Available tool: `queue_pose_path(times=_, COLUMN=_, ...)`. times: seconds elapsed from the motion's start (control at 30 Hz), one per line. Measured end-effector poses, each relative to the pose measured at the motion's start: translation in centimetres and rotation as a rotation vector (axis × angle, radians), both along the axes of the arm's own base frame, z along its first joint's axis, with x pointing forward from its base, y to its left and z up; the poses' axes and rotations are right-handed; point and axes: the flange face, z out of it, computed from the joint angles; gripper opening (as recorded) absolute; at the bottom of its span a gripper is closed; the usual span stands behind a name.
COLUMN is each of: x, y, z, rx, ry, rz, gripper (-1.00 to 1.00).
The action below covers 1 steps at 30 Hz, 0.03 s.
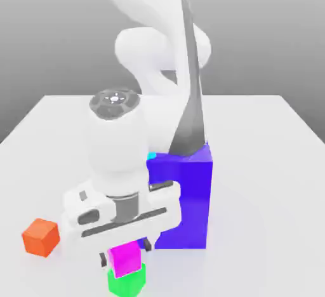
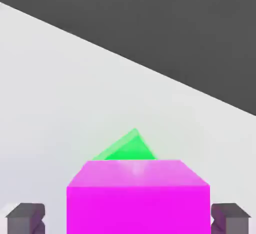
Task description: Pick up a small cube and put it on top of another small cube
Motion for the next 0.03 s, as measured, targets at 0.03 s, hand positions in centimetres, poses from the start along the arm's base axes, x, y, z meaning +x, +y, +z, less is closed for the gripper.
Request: queue_pose_path(times=0.03, x=-0.04, y=-0.02, z=-0.74, rx=0.000, ry=0.000, rz=0.000, gripper=1.00)
